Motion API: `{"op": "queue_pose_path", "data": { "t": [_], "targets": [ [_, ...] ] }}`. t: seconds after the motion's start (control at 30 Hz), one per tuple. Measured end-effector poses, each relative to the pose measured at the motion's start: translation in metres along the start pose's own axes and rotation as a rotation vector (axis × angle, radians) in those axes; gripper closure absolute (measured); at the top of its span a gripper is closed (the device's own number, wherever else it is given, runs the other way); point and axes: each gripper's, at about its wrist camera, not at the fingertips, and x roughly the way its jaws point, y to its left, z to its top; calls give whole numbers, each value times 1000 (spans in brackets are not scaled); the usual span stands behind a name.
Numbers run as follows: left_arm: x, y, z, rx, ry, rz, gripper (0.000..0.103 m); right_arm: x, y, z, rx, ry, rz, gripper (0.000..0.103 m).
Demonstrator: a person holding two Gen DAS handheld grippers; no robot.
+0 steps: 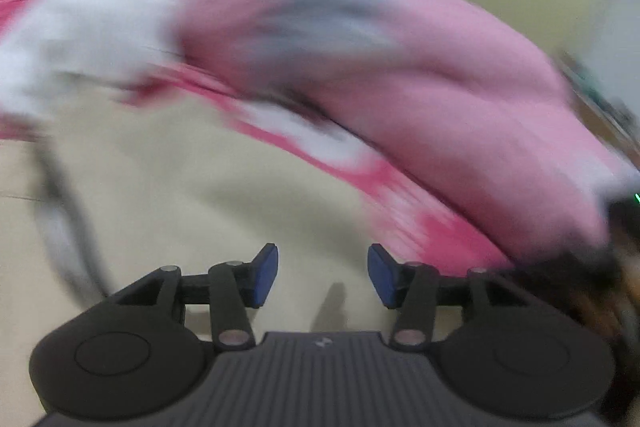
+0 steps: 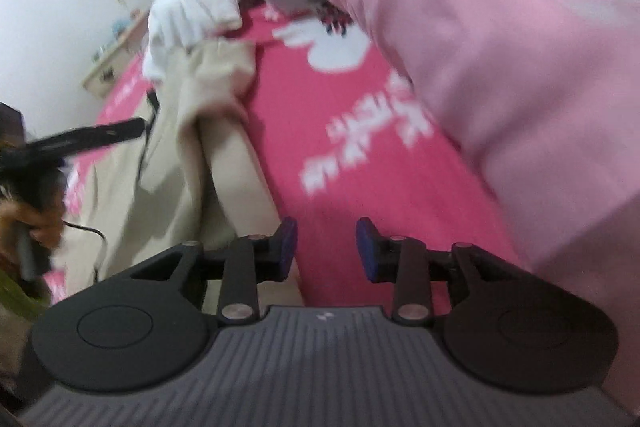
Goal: Fold clothes
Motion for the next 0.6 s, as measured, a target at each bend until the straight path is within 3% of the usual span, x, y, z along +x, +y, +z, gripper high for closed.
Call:
{"op": "queue_pose_path", "data": {
  "t": [0.13,0.2,0.33,0.43,0.5,0.53,0.6],
  "targets": [
    [26,-67,-39,246,169,-67,46,2,6,-17,-36,55,-11,64],
    [37,-92,-56,349,231,-36,45,2,8,-22,-46,62,-9,64],
    [41,-107,-78,390,249,41,45,-1,10,-27,-25,43,-16,64],
    [43,-109,-85,407,240,101,56,4,7,-35,1,57,-12,65],
    [43,-113,-86,420,222,141,70,9,7,-38,-2,61,-21,66],
    [42,-115,-87,428,213,157,74,10,9,-40,-13,56,-26,71],
    [41,-118,-89,449,200,181,89,12,12,-40,-27,52,-32,94]
  ]
}}
